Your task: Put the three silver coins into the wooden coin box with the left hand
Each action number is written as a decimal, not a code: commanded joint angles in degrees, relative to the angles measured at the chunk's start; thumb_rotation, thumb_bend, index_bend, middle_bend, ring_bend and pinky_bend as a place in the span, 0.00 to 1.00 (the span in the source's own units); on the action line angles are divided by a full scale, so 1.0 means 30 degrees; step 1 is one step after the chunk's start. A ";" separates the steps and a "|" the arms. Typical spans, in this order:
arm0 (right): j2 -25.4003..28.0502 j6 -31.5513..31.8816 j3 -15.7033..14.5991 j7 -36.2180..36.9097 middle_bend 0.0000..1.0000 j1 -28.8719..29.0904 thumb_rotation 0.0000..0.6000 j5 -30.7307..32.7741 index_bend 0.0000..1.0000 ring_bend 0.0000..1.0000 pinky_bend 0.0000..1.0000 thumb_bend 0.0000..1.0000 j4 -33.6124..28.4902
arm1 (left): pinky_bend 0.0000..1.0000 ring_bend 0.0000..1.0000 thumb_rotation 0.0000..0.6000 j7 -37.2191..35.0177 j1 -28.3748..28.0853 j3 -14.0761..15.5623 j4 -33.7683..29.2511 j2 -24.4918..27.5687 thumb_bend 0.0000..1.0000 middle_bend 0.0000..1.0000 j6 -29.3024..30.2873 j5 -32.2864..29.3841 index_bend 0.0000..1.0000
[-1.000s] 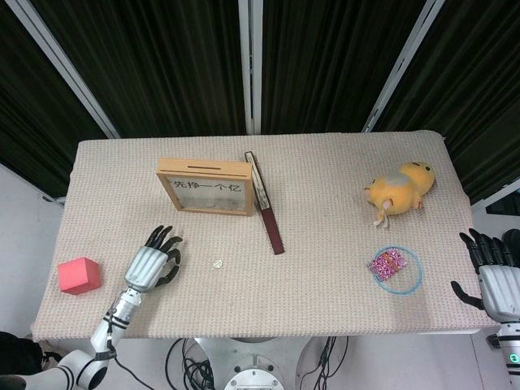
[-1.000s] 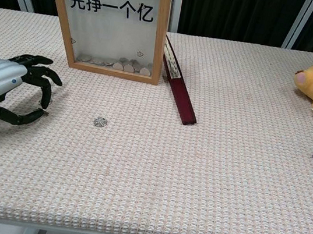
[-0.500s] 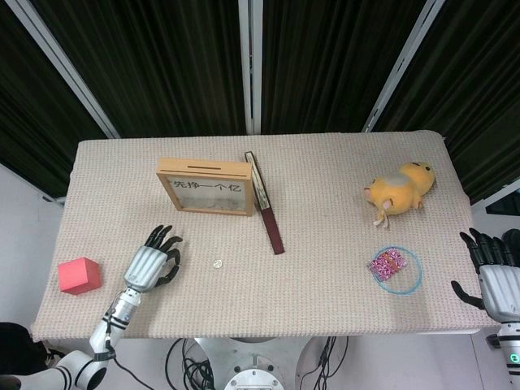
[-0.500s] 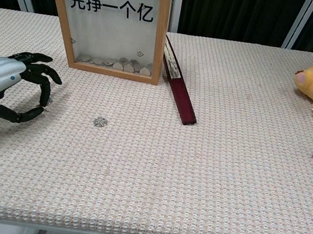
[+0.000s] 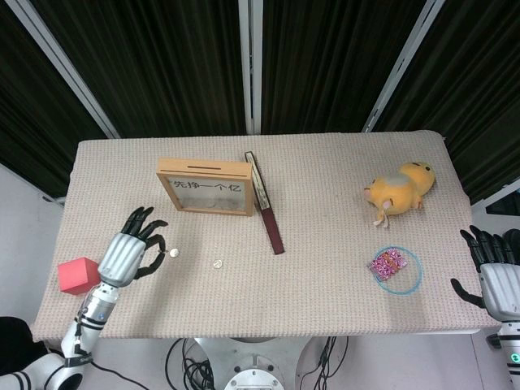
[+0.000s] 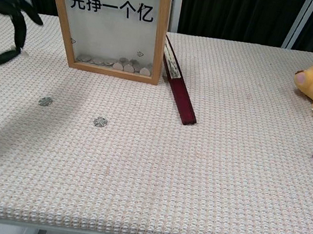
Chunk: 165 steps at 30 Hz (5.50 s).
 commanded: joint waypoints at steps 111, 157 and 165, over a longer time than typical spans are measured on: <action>0.0257 0.0071 -0.0065 -0.0495 0.00 0.0027 1.00 -0.0064 0.00 0.00 0.00 0.21 -0.0920 | 0.03 0.05 1.00 0.1125 -0.0988 0.2637 0.3409 -0.3105 0.23 0.26 0.0743 -0.0968 0.30; 0.0306 -0.0787 -0.0016 -0.0356 0.00 0.0192 1.00 0.0665 0.00 0.00 0.00 0.22 -0.0566 | 0.01 0.05 1.00 -0.0557 -0.0414 0.0714 1.0266 -0.7297 0.31 0.25 -0.2888 -0.2384 0.44; 0.0210 -0.0912 -0.0061 -0.0405 0.00 0.0253 1.00 0.0619 0.00 0.00 0.00 0.22 -0.0545 | 0.01 0.05 1.00 -0.0534 -0.0378 0.0631 1.0220 -0.7296 0.31 0.24 -0.3020 -0.2378 0.43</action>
